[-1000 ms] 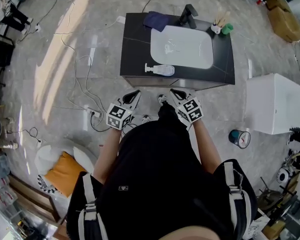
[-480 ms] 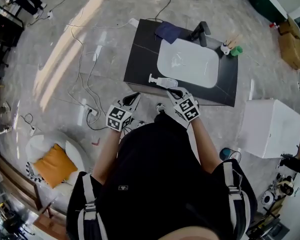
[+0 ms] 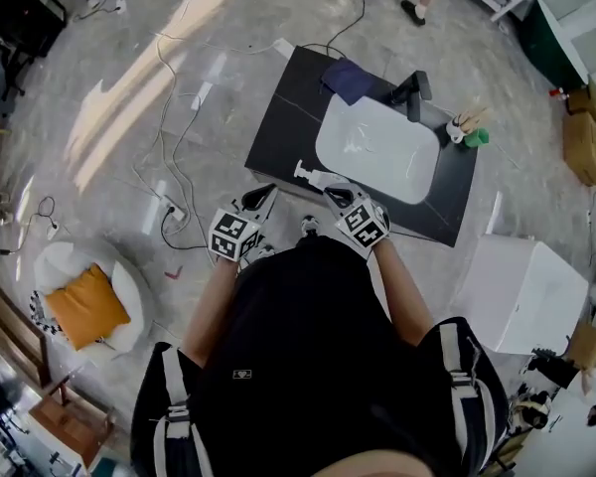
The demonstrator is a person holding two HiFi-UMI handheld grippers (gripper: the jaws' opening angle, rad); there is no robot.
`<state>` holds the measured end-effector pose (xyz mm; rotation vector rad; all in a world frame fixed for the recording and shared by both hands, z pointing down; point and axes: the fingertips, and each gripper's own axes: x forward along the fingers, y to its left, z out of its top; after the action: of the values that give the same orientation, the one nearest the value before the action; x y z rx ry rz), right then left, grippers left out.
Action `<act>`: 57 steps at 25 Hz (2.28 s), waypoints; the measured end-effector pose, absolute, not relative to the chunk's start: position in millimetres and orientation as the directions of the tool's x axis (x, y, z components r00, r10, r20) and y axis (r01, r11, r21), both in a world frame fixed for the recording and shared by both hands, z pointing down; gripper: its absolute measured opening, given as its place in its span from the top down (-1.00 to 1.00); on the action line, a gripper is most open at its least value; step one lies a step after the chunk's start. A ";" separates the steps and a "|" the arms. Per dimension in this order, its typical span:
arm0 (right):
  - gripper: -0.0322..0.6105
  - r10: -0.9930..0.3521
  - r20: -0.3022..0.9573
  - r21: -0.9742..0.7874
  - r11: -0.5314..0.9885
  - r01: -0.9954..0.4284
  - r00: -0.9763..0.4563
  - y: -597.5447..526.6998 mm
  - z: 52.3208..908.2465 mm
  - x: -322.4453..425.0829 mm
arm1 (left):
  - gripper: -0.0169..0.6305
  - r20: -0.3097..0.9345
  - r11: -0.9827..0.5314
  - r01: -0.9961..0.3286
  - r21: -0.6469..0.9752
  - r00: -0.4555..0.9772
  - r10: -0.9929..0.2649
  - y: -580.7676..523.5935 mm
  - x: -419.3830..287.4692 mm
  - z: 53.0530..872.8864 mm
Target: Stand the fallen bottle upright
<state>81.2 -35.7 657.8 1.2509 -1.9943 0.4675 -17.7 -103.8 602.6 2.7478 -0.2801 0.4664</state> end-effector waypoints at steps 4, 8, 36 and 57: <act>0.70 -0.573 0.766 0.112 0.567 -0.816 -0.292 -41.1 669.1 79.8 | 0.90 0.344 -0.893 -0.324 0.313 0.915 -0.211 -110.2 -23.9 601.0; 0.67 -0.536 0.777 0.107 0.628 -0.771 -0.329 -49.5 677.8 78.4 | 0.90 0.360 -0.871 -0.388 0.303 0.893 -0.272 -112.6 -31.4 604.4; -0.03 -0.206 0.931 -0.029 0.778 -0.627 -0.300 -78.0 784.7 95.6 | 0.90 0.441 -0.610 -0.736 0.294 0.670 -0.597 -72.1 -81.7 618.9; 0.01 -0.122 0.947 -0.122 0.717 -0.686 -0.296 -83.9 778.1 83.4 | 0.90 0.424 -0.568 -0.778 0.267 0.625 -0.656 -62.9 -99.5 607.5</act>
<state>83.4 -83.9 778.1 0.6346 -1.8138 0.6350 -99.5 -62.9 607.5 2.4200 -1.1347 0.3881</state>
